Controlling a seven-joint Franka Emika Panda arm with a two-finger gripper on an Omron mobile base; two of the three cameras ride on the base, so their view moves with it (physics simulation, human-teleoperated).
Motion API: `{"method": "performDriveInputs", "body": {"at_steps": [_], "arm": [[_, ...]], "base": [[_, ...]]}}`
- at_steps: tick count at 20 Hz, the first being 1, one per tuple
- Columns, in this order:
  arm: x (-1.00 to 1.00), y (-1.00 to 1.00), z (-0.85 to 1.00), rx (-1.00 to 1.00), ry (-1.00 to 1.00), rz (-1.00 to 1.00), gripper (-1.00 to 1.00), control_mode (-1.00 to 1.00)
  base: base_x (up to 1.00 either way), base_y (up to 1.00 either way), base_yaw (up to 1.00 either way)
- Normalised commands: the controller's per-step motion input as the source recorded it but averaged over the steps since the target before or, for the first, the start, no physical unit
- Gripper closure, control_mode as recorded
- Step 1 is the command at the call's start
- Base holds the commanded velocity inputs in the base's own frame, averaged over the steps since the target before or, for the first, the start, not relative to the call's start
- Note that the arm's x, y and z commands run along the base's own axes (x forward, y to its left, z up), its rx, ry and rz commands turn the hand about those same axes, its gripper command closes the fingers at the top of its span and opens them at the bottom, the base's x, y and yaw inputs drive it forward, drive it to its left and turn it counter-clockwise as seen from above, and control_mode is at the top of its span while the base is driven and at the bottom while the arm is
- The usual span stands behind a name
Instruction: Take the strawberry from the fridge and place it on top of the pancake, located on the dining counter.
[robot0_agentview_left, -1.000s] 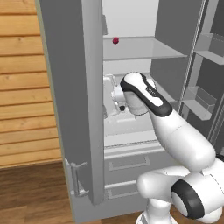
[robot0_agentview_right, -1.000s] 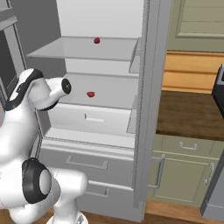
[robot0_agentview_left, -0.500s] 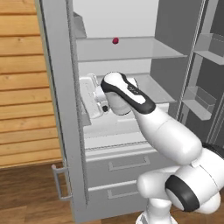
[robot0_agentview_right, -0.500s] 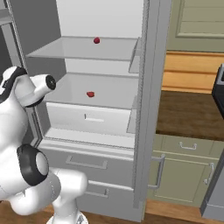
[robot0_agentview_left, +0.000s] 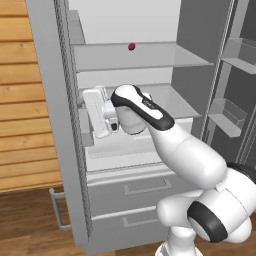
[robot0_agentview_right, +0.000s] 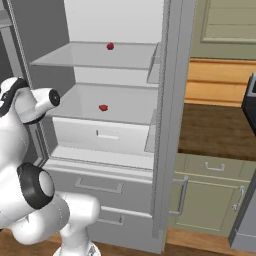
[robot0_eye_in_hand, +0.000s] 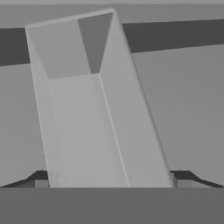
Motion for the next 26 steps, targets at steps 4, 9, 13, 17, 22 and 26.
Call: {"method": "performDriveInputs", "body": {"at_steps": [4, 9, 13, 17, 22, 26], "arm": [[-0.01, -0.01, 0.16, -0.03, 0.02, 0.02, -1.0, -1.0], [-0.05, -0.34, 0.08, -0.01, 0.0, 0.03, -1.0, -1.0], [-0.14, -0.39, 0.0, 0.0, 0.0, 0.04, -1.0, -1.0], [-0.17, -0.68, 0.0, -0.1, 0.0, 0.01, -1.0, -1.0], [0.0, -0.69, 0.0, -0.62, 0.0, -0.02, -1.0, -1.0], [0.0, -0.92, 0.0, -0.75, 0.08, 0.0, -1.0, -1.0]], "base": [[0.0, 0.0, 0.0], [0.0, 0.0, 0.0], [0.0, 0.0, 0.0], [0.0, 0.0, 0.0], [0.0, 0.0, 0.0], [0.0, 0.0, 0.0]]}}
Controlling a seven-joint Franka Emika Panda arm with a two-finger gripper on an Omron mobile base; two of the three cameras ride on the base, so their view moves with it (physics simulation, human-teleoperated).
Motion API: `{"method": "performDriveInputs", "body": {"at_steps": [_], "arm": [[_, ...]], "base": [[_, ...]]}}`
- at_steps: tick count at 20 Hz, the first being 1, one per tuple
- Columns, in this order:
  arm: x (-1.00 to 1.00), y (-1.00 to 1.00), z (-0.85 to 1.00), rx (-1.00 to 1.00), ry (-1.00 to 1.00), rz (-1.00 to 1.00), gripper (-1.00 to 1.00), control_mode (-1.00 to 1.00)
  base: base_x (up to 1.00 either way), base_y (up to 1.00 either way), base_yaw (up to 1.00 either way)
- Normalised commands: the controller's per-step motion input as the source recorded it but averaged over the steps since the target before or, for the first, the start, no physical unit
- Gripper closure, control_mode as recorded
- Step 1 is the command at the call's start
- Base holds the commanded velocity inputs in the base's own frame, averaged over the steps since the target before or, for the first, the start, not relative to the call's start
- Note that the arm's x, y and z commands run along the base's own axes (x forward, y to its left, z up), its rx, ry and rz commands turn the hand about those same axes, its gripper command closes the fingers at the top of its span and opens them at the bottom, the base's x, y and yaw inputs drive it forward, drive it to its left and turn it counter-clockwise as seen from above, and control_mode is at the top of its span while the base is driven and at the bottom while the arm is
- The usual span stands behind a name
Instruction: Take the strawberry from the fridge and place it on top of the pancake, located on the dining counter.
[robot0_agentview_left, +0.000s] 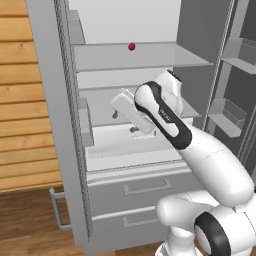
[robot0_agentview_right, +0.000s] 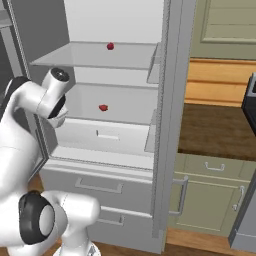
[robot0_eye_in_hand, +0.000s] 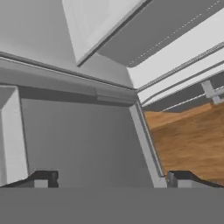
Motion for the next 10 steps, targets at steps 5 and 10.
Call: {"method": "performDriveInputs", "body": {"at_steps": [5, 10], "arm": [[0.0, -1.0, -0.01, -0.69, 0.23, 0.01, -1.0, -1.0], [-0.25, -0.87, -0.51, -0.44, 0.06, 0.01, -1.0, -1.0]], "base": [[0.0, 0.0, 0.0], [0.0, 0.0, 0.0]]}}
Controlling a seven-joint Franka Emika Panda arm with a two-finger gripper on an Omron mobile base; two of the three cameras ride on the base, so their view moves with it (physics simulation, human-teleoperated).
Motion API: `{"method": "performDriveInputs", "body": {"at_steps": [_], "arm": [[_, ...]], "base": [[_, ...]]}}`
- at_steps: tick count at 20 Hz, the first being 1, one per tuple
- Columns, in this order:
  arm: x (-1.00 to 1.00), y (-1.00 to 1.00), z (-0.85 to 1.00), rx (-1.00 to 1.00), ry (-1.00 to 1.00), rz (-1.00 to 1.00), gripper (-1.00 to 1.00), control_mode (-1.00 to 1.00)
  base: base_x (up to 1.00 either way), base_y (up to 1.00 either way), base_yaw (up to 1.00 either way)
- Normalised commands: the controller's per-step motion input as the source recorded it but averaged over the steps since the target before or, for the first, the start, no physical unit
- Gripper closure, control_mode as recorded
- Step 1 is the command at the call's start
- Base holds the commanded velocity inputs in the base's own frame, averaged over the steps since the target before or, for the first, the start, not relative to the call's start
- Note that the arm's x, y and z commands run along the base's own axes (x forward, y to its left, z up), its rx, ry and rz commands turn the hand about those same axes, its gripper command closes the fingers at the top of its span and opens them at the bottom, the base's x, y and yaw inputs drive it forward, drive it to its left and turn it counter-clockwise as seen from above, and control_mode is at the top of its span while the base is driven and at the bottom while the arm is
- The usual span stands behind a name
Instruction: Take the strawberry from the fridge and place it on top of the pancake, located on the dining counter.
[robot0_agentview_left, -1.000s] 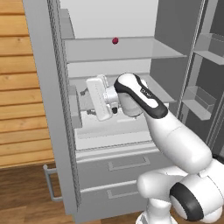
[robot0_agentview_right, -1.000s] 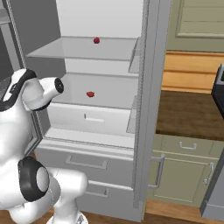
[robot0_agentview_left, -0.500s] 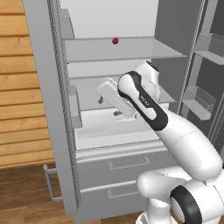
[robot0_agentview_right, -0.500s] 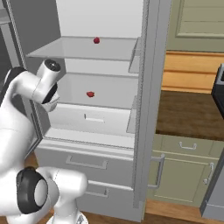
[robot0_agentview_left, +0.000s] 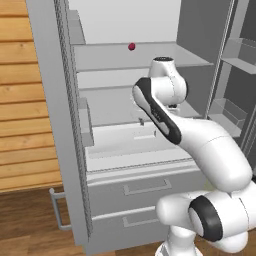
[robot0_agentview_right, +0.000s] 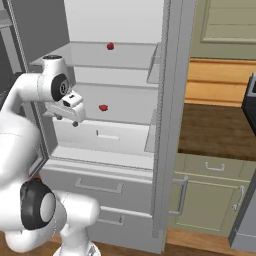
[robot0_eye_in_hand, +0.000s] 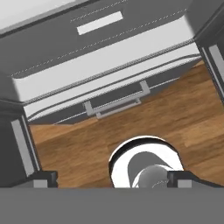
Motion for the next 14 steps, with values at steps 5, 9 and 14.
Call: {"method": "performDriveInputs", "body": {"at_steps": [5, 9, 14], "arm": [[-0.27, -0.39, -0.63, -0.1, -0.08, 0.06, -1.0, -1.0], [-0.61, -0.16, 0.02, -0.01, -0.31, 0.25, -1.0, -1.0], [-0.46, -0.17, 0.08, -0.08, -0.09, 0.27, -1.0, -1.0]], "base": [[0.0, 0.0, 0.0], [0.0, 0.0, 0.0], [0.0, 0.0, 0.0]]}}
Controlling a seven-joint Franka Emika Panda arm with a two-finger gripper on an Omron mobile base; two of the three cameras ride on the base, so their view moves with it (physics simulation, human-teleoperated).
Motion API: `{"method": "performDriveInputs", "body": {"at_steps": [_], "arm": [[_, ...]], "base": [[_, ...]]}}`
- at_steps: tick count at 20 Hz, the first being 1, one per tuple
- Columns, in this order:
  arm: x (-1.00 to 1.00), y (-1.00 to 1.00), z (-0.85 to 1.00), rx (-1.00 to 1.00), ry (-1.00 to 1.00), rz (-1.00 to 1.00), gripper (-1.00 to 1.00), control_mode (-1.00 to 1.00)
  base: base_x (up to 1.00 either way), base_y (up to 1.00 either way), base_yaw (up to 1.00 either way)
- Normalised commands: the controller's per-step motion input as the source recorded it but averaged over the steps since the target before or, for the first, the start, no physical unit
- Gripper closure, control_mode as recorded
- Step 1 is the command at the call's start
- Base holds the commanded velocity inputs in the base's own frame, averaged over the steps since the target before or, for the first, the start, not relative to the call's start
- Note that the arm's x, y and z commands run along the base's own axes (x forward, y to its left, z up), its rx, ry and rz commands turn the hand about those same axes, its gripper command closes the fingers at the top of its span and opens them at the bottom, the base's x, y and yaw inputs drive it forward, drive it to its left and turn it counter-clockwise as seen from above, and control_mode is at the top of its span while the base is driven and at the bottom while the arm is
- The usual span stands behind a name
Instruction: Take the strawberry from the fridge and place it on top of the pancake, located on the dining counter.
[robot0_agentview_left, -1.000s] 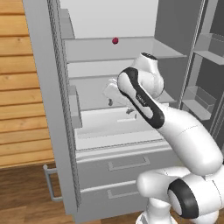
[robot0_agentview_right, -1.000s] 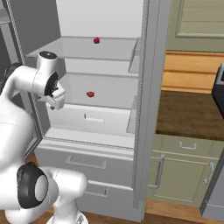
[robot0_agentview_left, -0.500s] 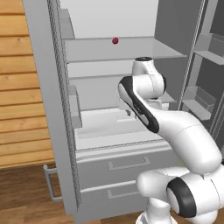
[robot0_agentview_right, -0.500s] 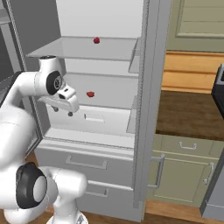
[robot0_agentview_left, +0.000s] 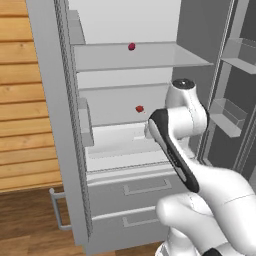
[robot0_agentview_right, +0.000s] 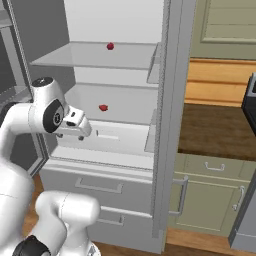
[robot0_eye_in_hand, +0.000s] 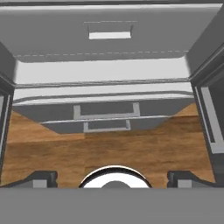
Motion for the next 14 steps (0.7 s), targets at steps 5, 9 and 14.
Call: {"method": "performDriveInputs", "body": {"at_steps": [5, 9, 14], "arm": [[-0.36, -0.48, -0.06, 0.0, 0.0, 0.03, -1.0, -1.0], [-0.34, -0.07, -0.03, 0.04, -0.05, -0.02, -1.0, -1.0], [-0.22, 0.0, -0.04, 0.0, -0.02, -0.04, -1.0, -1.0]], "base": [[0.0, 0.0, 0.0], [0.0, 0.0, 0.0], [0.0, 0.0, 0.0]]}}
